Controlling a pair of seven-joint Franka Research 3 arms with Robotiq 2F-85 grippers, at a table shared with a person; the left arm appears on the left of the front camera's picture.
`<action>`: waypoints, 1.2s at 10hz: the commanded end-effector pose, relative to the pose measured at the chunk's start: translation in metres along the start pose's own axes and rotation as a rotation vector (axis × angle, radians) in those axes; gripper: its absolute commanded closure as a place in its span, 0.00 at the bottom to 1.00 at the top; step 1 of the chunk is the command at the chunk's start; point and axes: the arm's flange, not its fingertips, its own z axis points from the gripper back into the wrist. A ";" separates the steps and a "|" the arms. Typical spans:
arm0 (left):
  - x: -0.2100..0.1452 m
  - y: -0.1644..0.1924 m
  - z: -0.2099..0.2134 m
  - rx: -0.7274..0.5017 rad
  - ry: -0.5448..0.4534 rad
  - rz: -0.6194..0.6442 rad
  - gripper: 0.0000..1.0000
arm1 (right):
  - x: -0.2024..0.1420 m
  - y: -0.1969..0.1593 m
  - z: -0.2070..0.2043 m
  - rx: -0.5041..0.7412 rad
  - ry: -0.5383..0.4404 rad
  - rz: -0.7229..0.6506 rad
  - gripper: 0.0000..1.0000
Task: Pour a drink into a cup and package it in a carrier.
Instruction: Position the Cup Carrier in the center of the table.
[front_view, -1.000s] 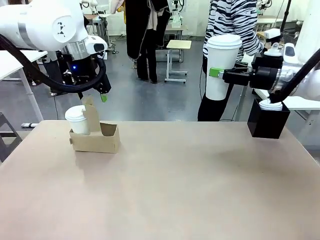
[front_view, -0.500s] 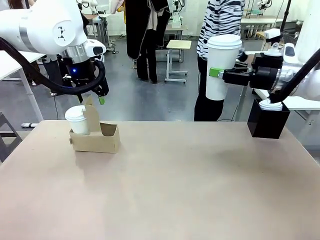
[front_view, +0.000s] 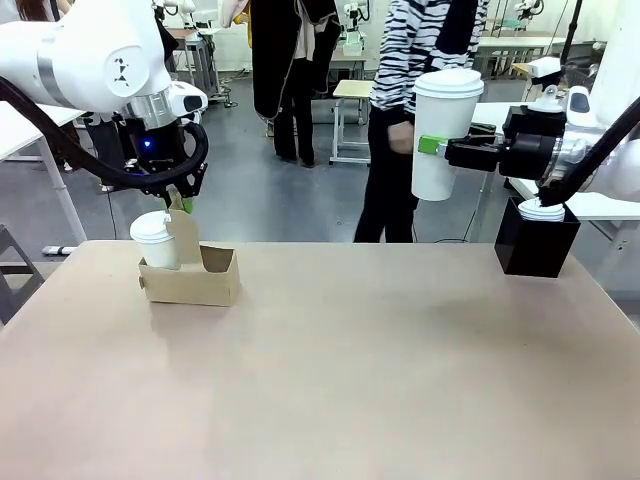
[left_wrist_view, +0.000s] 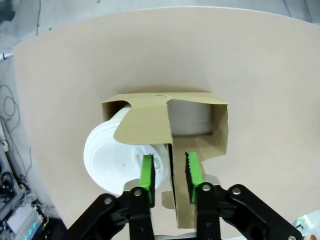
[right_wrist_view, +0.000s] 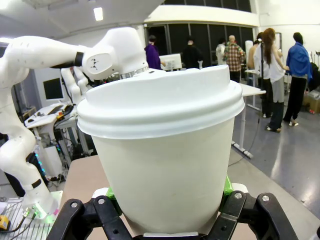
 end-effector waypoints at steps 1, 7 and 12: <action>0.000 -0.002 -0.003 0.037 -0.022 0.025 1.00 | 0.005 0.000 -0.003 -0.007 0.005 0.009 0.20; 0.000 -0.001 0.000 0.014 -0.004 0.010 1.00 | 0.005 0.000 -0.003 -0.007 0.005 0.009 0.20; -0.014 -0.020 0.048 0.029 -0.038 0.034 0.98 | 0.005 0.000 -0.003 -0.007 0.005 0.009 0.20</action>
